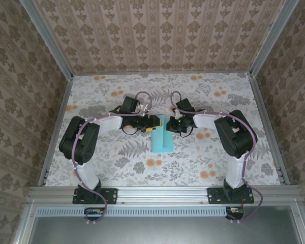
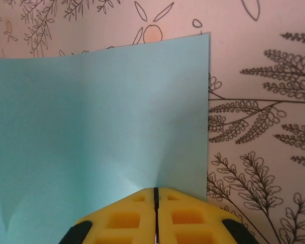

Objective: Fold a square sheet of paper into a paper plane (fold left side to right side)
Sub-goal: First fold in half a square sheet of paper at the center of the table.

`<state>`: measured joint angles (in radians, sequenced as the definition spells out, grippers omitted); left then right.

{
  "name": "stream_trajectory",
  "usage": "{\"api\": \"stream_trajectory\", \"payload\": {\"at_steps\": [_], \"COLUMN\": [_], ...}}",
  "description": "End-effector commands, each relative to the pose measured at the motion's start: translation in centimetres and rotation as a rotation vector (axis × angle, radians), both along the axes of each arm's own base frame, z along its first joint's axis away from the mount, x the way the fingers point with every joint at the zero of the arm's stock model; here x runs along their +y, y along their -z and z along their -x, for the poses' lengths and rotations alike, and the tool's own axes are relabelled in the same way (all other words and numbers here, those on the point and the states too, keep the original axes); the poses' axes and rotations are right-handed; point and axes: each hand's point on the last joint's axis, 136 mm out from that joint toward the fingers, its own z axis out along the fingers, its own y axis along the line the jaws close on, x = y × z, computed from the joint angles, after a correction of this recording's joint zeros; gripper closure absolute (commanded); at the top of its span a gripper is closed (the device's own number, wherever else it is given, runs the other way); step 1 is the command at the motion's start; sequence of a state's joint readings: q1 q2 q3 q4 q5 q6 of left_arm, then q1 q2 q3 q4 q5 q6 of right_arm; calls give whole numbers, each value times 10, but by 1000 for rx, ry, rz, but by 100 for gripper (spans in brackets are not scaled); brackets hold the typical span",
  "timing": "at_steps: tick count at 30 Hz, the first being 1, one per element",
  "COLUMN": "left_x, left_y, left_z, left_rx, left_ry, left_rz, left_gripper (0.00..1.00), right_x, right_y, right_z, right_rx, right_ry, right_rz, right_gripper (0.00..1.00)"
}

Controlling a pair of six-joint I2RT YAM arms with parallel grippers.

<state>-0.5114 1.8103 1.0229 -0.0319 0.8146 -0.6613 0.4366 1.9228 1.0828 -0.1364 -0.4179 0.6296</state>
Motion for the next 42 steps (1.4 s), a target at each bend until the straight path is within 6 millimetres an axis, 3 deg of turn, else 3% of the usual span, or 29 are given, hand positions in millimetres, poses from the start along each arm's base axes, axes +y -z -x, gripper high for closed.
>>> {"api": "stream_trajectory", "payload": {"at_steps": [1, 7, 14, 23, 32, 38, 42], "left_x": [-11, -11, -11, -11, -12, -12, -5], "left_y": [-10, -2, 3, 3, 3, 1, -5], "left_z": [-8, -9, -10, -10, -10, -9, -8], "left_rx": [-29, -22, -17, -19, -19, -23, -56], "left_ry": [12, 4, -2, -4, -2, 1, -9], "left_rz": [27, 1, -21, -29, -31, -34, -73], "left_gripper": [46, 65, 78, 87, 88, 87, 75], "right_x": [-15, -24, -13, 9, 16, 14, 5], "right_y": [-7, -44, -71, -68, -60, -51, -44], "right_z": [9, 5, 12, 25, 28, 28, 27], "right_rx": [-1, -74, -107, -40, -15, 0, -3], "right_ry": [32, 67, 87, 54, 41, 39, 49], "right_rz": [35, -7, -164, -286, -294, -248, -179], "right_gripper": [90, 76, 62, 55, 67, 88, 95]}}
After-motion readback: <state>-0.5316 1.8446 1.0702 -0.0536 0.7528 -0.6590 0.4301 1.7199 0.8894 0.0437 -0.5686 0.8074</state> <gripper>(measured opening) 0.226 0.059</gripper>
